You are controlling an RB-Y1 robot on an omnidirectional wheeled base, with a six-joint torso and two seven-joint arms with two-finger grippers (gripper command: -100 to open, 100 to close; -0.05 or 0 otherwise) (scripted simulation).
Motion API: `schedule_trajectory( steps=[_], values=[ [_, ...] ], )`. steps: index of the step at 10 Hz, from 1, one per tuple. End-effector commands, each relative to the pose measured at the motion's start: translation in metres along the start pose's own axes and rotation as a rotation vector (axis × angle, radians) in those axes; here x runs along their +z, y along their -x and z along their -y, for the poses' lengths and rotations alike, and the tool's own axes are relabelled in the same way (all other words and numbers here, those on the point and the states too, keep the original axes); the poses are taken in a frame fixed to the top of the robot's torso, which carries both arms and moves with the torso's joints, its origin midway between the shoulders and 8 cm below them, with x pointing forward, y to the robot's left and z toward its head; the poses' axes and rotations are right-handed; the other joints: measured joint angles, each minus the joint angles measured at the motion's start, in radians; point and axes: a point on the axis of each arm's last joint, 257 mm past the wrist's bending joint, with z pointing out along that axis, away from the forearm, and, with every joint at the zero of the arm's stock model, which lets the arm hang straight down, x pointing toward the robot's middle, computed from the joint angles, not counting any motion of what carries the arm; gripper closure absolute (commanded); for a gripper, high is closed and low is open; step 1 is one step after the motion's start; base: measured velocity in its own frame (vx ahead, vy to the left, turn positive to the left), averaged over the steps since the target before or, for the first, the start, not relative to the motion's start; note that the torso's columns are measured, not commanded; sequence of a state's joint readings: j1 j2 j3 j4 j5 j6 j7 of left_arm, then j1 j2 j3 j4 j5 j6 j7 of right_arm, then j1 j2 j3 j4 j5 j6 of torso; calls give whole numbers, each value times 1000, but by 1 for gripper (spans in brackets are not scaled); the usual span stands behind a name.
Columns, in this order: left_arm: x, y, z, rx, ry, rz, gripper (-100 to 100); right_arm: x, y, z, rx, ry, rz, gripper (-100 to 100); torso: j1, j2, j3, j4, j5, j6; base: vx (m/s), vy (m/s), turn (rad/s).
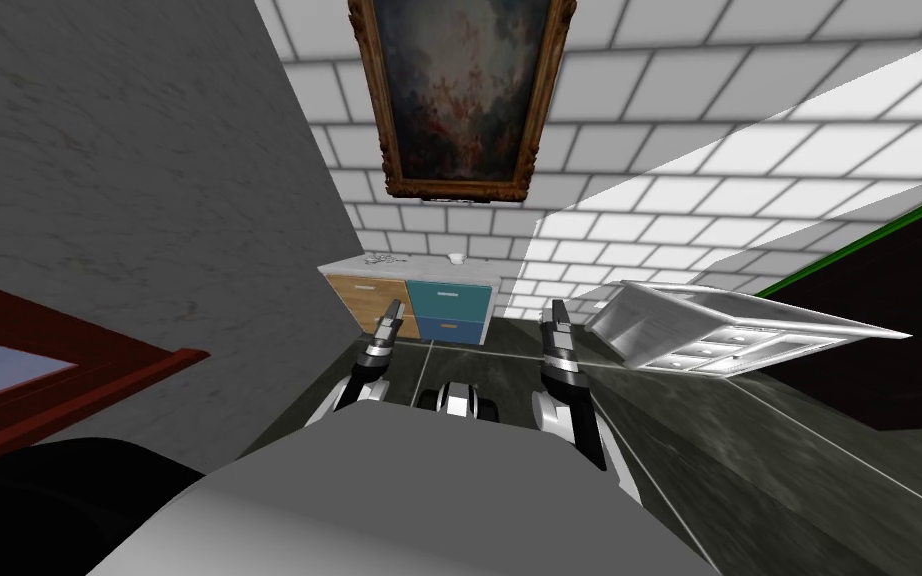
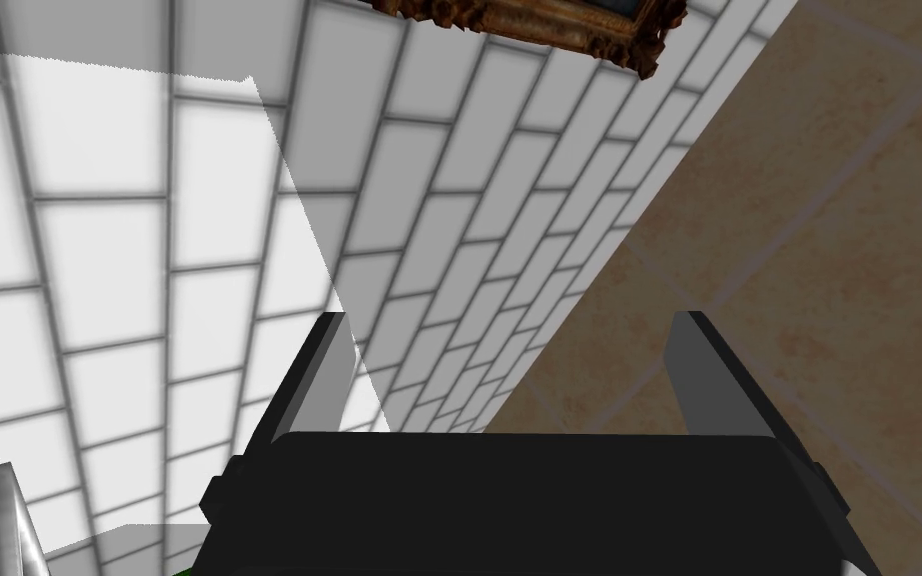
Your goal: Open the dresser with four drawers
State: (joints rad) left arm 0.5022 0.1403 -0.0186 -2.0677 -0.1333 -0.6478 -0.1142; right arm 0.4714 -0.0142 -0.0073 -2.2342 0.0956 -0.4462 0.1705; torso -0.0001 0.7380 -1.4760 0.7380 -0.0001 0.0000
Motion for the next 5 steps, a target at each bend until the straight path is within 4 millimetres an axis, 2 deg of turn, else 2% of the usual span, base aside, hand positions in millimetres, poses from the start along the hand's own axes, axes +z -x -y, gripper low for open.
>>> schedule_trajectory(
  steps=[1, 5],
  values=[
    [-8, -5, -23, 14, 43, -25, -100, 0, 0, 0, 0, 0, 0, 0, 0, -1, 0, 0, 0, 0, 118, -12, -9],
    [-19, -13, -56, 21, 108, -38, -100, 0, 0, 0, 0, 0, 0, 0, 0, 0, 0, 0, 0, 0, 111, -12, -11]
  ],
)
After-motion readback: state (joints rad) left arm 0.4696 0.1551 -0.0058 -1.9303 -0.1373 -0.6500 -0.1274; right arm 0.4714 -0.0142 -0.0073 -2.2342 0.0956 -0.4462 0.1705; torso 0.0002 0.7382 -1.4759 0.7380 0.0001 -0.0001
